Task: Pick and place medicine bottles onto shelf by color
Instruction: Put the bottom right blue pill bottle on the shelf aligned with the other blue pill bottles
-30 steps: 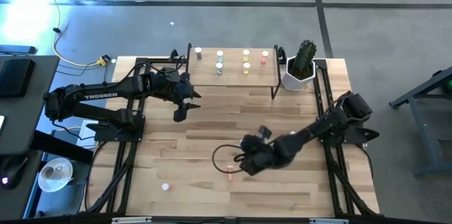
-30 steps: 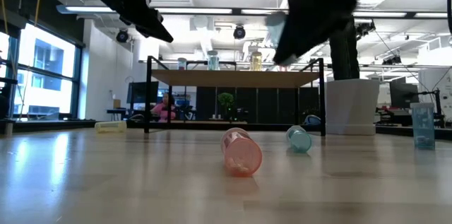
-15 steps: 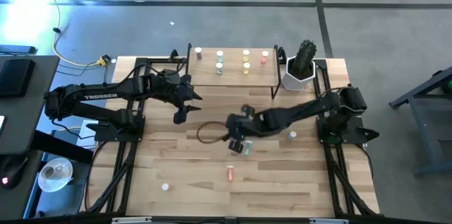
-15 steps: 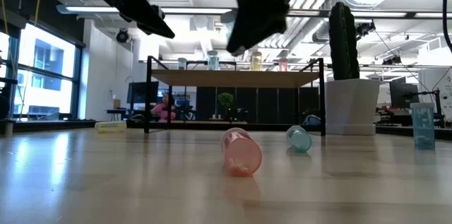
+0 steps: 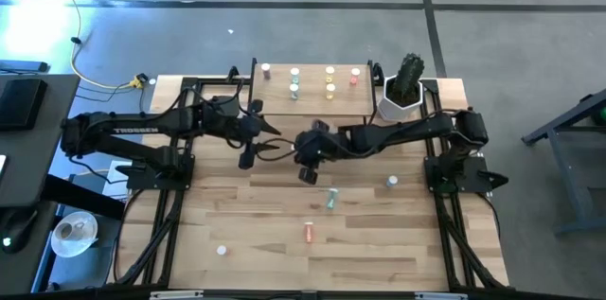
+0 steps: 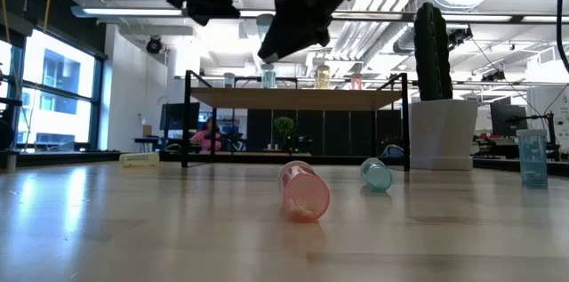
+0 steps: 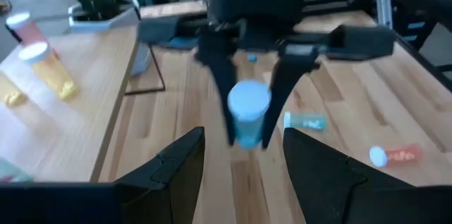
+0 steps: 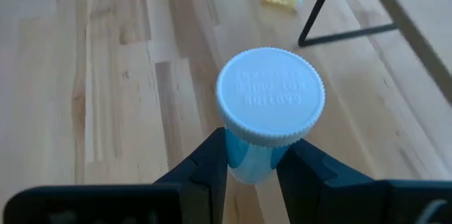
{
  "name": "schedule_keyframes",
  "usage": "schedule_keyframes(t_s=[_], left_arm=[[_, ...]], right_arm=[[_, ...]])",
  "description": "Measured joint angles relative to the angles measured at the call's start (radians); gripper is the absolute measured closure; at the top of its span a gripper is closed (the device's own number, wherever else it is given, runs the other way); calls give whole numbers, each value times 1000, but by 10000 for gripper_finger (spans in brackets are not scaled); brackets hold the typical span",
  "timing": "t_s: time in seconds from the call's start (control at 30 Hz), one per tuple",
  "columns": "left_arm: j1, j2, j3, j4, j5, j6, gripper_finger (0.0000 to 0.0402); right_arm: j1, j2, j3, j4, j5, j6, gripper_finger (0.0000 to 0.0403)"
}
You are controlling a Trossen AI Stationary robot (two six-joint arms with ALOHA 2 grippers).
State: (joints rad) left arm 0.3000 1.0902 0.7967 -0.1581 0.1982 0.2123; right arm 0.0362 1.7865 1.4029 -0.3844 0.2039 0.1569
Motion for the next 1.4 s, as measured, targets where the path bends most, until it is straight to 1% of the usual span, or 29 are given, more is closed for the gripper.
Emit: schedule_keyframes(t_s=[0.07, 0.33, 0.63, 0.73, 1.07, 1.2, 1.4], left_arm=[[-6, 12, 0, 27, 0, -3, 220], [-8, 71, 0, 127, 0, -26, 220], [-8, 129, 0, 197, -5, -35, 220], [-8, 148, 0, 233, -24, -48, 220], [-7, 176, 0, 237, -27, -53, 221], [-6, 176, 0, 237, -27, -53, 236], [-6, 176, 0, 237, -27, -52, 280]], right_arm=[[-14, 0, 0, 23, -23, -14, 313], [-49, 0, 0, 60, -25, -35, 313], [-50, 0, 0, 60, -25, -37, 313], [-49, 0, 0, 64, -25, -35, 313], [-49, 0, 0, 69, -25, -35, 313], [-49, 0, 0, 69, -25, -35, 313], [-49, 0, 0, 69, -25, -35, 313]])
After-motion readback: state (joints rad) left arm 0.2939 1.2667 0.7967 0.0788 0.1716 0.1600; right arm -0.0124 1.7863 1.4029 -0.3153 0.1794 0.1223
